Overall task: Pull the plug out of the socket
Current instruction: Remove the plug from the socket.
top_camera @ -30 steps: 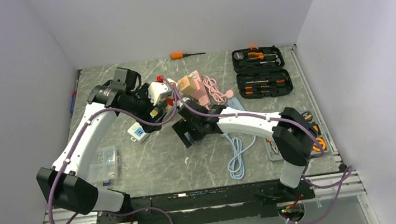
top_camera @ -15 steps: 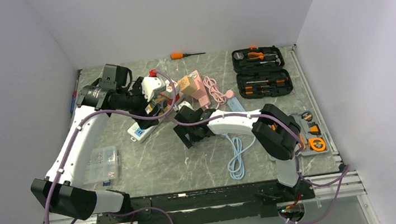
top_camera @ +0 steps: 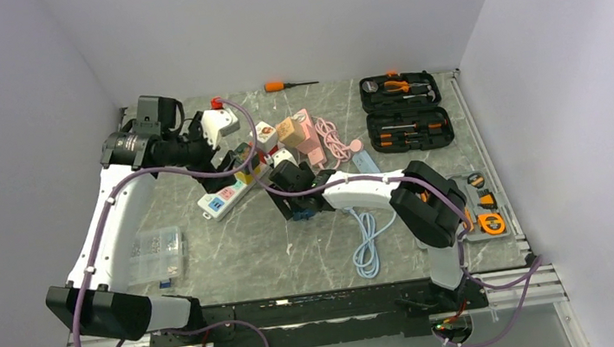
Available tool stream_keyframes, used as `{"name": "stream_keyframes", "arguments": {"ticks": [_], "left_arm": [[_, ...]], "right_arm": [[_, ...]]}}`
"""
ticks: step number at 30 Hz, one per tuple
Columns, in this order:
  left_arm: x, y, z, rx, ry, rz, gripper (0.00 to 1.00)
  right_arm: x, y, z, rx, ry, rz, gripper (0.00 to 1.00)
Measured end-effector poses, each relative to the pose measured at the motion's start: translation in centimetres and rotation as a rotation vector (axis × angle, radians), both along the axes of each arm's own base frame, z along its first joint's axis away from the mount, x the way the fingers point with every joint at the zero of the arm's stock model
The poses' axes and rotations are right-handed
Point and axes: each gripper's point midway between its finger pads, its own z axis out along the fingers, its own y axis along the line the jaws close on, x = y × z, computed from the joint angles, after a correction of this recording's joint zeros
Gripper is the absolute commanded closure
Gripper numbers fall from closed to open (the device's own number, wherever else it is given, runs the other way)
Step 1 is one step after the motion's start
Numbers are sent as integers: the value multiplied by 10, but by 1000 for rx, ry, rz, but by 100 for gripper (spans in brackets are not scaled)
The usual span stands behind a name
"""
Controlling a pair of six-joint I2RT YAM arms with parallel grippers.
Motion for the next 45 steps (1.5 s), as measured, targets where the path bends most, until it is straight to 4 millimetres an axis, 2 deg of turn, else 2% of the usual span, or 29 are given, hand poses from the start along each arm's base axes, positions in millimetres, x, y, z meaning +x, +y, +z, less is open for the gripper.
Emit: {"name": "stream_keyframes", "arguments": {"ticks": [3, 5, 8, 9, 11, 14, 18, 21, 23, 26, 34, 36, 42, 45], "left_arm": [[2, 4, 3, -2, -12, 11, 1], [2, 6, 6, -6, -22, 13, 1], [-1, 8, 11, -11, -48, -4, 1], [-4, 8, 13, -11, -60, -17, 1], [-10, 8, 15, -9, -76, -43, 1], [-17, 8, 17, -4, -84, -75, 1], [-24, 8, 15, 2, -76, -96, 1], [-25, 8, 15, 1, -74, -103, 1], [-25, 7, 15, -4, -75, -107, 1], [-26, 7, 14, -7, -72, -109, 1], [-28, 3, 13, -28, -81, -130, 1], [-34, 0, 6, -46, -93, -148, 1], [-67, -9, -22, -79, -99, -301, 1], [-79, -11, -31, -46, -189, -377, 1]], "right_arm": [[-2, 1, -3, 16, 8, 13, 36], [-8, 3, -2, 43, 28, 43, 38], [-28, 1, -1, 81, 74, 115, 39], [-35, -1, 0, 91, 89, 138, 35], [-48, -5, 0, 103, 114, 177, 21], [-62, -10, -2, 110, 146, 224, 13], [-77, -24, -16, 83, 184, 246, 9], [-79, -28, -20, 68, 187, 248, 9], [-79, -28, -20, 65, 177, 246, 16], [-77, -29, -21, 65, 155, 238, 36], [-81, -44, -15, 87, 90, 230, 70], [-84, -49, -5, 118, 79, 238, 74], [-80, -42, 47, 323, 59, 304, 86], [-82, -39, 66, 378, 72, 359, 91]]}}
